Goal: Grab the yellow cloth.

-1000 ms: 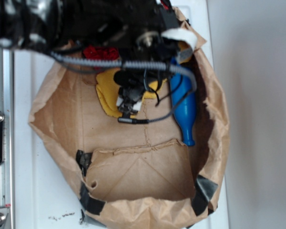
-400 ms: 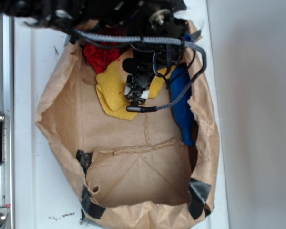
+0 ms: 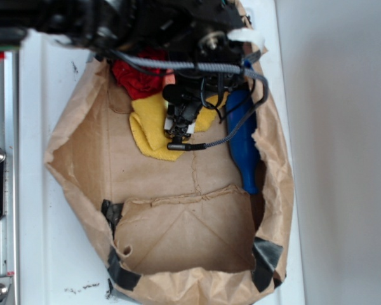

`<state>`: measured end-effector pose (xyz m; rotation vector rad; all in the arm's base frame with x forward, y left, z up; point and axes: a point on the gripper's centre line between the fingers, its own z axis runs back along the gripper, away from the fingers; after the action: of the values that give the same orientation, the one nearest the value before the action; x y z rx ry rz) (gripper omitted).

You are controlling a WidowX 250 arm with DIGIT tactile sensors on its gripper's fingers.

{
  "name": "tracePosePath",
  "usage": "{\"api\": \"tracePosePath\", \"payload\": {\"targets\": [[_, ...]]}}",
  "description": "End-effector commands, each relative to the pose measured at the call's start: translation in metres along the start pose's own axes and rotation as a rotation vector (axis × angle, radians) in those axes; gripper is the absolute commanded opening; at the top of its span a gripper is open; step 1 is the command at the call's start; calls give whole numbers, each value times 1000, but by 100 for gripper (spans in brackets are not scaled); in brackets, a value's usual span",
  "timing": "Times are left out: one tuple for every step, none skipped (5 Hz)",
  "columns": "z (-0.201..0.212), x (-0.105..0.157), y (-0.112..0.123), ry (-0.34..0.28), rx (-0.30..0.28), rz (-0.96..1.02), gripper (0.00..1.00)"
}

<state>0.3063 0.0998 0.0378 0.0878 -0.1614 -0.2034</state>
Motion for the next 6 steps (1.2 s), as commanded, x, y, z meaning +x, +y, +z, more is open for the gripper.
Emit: {"api": "tracePosePath", "payload": {"targets": [[14,5,3,-61,52,14,0],[16,5,6,-71,59,15,0],[19,5,7,-82,62,20,0],[24,5,8,-94,66,27,0],[35,6,7,-107,44,33,0],[65,5,-1,-142,-11,44,0]]}}
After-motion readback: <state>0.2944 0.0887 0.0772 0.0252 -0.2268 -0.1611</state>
